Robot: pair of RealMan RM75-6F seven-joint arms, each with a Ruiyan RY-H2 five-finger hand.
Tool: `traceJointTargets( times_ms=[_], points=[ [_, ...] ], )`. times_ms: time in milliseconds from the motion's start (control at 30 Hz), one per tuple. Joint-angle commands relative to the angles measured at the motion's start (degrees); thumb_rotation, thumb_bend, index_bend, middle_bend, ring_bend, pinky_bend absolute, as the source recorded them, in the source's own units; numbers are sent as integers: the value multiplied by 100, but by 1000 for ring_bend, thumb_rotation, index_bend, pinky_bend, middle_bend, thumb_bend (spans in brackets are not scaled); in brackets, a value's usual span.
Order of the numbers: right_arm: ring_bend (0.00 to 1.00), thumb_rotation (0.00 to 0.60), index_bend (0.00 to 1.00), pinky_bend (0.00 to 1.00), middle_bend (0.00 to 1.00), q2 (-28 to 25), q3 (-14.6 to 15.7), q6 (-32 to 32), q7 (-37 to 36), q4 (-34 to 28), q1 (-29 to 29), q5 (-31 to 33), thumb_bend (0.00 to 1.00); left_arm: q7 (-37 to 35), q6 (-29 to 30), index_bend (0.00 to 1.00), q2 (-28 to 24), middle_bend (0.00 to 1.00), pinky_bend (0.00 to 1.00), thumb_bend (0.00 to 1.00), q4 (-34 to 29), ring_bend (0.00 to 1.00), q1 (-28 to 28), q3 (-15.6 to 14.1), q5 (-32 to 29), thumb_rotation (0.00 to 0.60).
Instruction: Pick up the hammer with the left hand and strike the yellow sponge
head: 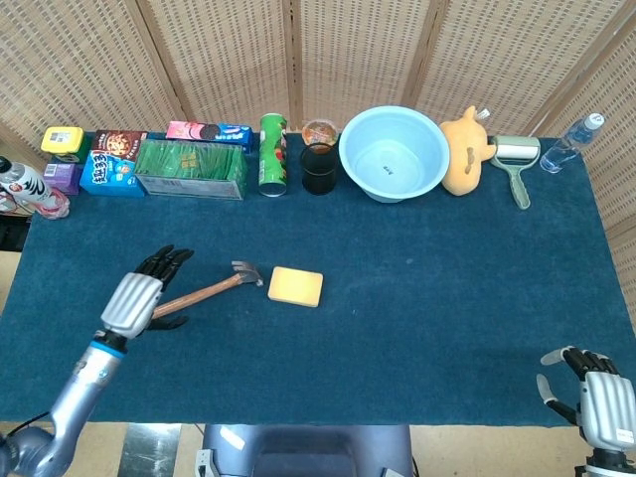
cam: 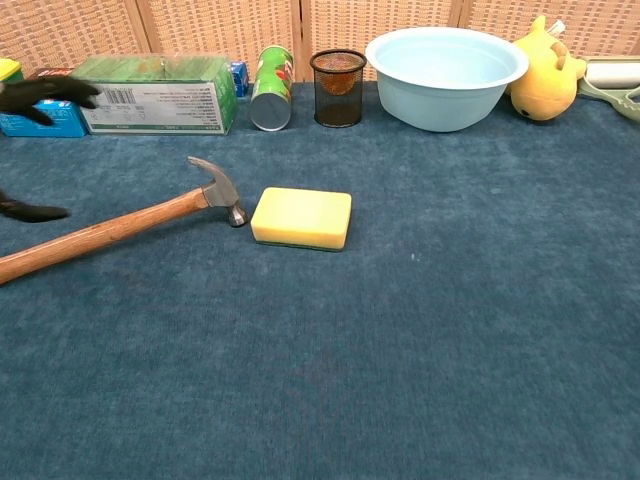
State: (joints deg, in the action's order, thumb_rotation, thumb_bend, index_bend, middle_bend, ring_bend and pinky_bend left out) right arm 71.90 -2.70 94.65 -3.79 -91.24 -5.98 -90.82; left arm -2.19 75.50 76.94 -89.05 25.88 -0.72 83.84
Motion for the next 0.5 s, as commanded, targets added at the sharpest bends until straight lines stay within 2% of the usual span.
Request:
traceJointTargets(
  times_ms=[33, 100, 167, 333, 400, 500],
  points=[
    [425, 600, 481, 325, 481, -42, -21, -102, 87, -48, 143, -146, 370, -84, 652, 178, -566, 186, 147, 203, -481, 70, -621, -413, 227, 600],
    [425, 600, 481, 325, 481, -48, -18, -187, 133, -76, 238, -232, 370, -159, 1051, 219, -816, 208, 147, 203, -647, 89, -979, -619, 354, 600],
    [425, 600, 481, 325, 481, -44, -14, -242, 152, -92, 290, -266, 370, -192, 1264, 235, -918, 218, 147, 204, -688, 96, -1171, -706, 414, 600],
    [425, 600, 481, 324, 481, 5, 0, -430, 214, -115, 469, -374, 369, -347, 1960, 243, -1265, 225, 147, 204, -671, 102, -1841, -969, 501, 600],
    [425, 600, 481, 323, 481, 15, 10, -470, 271, -128, 510, -388, 369, -348, 2187, 245, -1299, 225, 147, 205, -592, 102, -2042, -944, 504, 600],
    [425, 600, 481, 322, 481, 5, 25, -493, 338, -167, 530, -375, 370, -397, 2197, 251, -1242, 226, 147, 207, -518, 103, -2140, -891, 504, 600]
  ],
)
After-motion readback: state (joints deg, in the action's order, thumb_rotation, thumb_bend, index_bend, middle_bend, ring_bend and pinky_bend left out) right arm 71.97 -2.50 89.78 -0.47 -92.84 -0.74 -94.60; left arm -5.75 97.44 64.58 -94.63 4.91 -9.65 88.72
